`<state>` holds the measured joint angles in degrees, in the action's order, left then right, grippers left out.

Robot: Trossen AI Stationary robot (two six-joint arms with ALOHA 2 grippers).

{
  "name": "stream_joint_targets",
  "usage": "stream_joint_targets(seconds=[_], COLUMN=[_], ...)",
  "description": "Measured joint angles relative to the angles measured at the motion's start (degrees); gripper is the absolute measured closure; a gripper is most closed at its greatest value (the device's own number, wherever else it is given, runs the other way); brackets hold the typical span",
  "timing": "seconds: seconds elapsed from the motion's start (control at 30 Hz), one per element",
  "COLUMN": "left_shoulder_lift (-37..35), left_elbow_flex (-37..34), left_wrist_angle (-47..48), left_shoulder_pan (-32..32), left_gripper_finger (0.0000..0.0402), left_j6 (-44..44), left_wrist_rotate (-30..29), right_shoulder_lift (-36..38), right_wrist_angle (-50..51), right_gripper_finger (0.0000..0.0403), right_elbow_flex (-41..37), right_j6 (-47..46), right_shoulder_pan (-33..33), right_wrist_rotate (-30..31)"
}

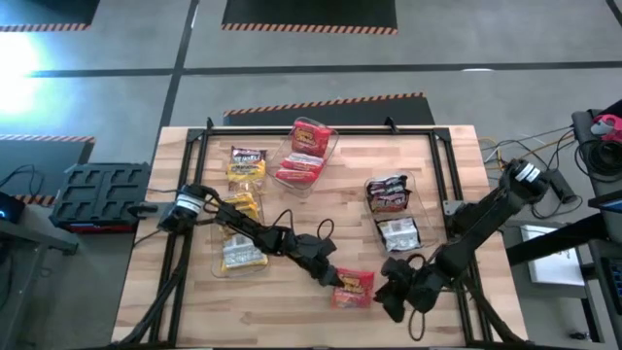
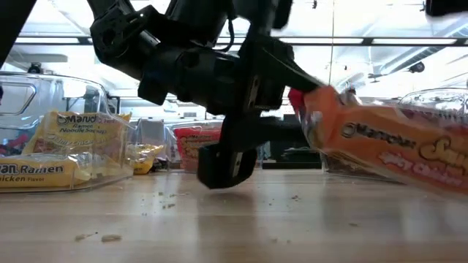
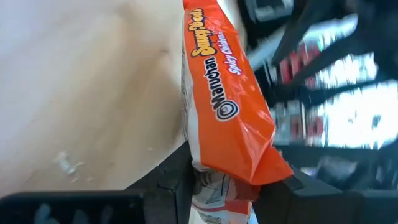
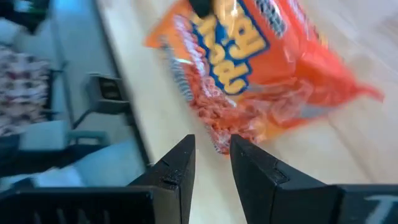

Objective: Sort Maruchan noodles
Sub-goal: Put the orange pack noodle into the top transparent bin

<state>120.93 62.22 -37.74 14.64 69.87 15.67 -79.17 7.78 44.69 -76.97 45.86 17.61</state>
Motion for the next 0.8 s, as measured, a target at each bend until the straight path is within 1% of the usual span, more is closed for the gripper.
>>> stream_joint_targets(seconds=[0.07,0.2,0.3,0.37,0.47,0.63,0.7,0.8], left_shoulder_lift=[-0.26,-0.76,-0.82,-0.86,-0.86,-0.88,-0.88,-0.88], left_elbow_flex=[0.00,0.00,0.02,0.82,2.73,6.97,8.38,9.67], left_wrist_angle=[-0.36,-0.39,-0.08,2.17,7.26,15.53,18.64,19.90], left_shoulder_pan=[-0.21,-0.46,-0.75,-1.24,-2.05,-2.15,-2.09,-2.12], left_gripper_finger=[0.0295,0.0295,0.0295,0.0295,0.0295,0.0295,0.0295,0.0295], left_j6=[-6.19,-20.98,-28.09,-31.34,-35.39,-41.51,-43.47,-45.81], left_wrist_rotate=[2.44,9.66,12.20,12.23,11.87,11.86,11.71,11.18], right_shoulder_lift=[2.36,6.24,8.02,8.50,8.45,7.79,7.79,7.79], right_wrist_angle=[0.05,0.08,0.37,0.58,1.08,2.99,3.14,3.32], right_gripper_finger=[0.0312,0.0312,0.0312,0.0308,0.0292,0.0252,0.0236,0.0215], right_elbow_flex=[0.32,0.62,0.67,0.67,0.67,0.67,0.67,0.67], right_j6=[2.18,7.08,10.09,11.77,13.77,14.58,15.20,17.36], right_shoulder_pan=[0.29,0.23,-0.64,-1.58,-3.10,-5.97,-6.61,-7.50], right_wrist_rotate=[0.25,0.43,0.82,0.81,-0.46,-4.20,-4.17,-4.46])
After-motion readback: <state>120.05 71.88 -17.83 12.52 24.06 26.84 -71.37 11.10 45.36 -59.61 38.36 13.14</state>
